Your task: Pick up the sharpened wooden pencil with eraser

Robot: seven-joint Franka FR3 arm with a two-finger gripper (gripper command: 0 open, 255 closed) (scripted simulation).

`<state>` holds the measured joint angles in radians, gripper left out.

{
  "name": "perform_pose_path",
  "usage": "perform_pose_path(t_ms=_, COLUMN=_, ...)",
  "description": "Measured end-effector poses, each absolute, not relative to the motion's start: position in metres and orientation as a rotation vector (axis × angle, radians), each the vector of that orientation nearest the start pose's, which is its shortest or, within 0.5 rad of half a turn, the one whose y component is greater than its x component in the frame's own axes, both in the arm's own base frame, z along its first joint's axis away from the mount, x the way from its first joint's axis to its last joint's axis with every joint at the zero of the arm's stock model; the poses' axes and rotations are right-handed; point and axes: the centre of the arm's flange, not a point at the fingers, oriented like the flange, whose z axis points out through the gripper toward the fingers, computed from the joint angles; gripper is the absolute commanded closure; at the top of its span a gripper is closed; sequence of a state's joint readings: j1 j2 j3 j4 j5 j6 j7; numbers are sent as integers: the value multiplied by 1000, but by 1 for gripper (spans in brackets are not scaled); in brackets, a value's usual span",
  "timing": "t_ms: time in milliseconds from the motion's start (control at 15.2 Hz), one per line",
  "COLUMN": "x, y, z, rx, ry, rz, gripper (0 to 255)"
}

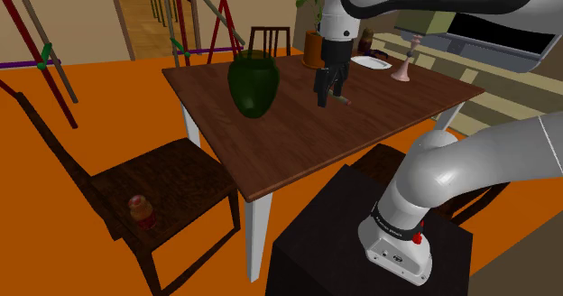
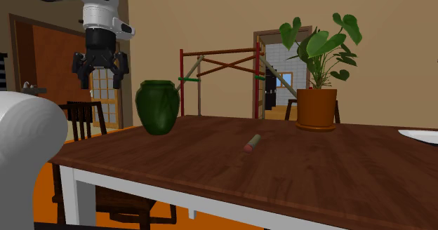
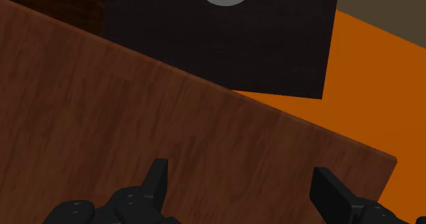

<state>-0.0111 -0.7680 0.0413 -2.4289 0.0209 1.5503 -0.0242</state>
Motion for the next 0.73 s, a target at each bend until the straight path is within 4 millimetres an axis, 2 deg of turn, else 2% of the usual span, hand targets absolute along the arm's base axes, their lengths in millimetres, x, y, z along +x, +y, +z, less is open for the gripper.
perform_pose_path(t_ms=66, x=305, y=14, z=549, rx=-3144, ry=-64, rz=175, gripper=0)
perform_pose_path(t_ms=198, x=312, y=1, z=544, rx=-3143, ry=-48, rz=170, gripper=0)
perform_pose_path(t_ms=726, x=356, y=-86, z=513, rx=-3137, ry=51, rz=136, gripper=0)
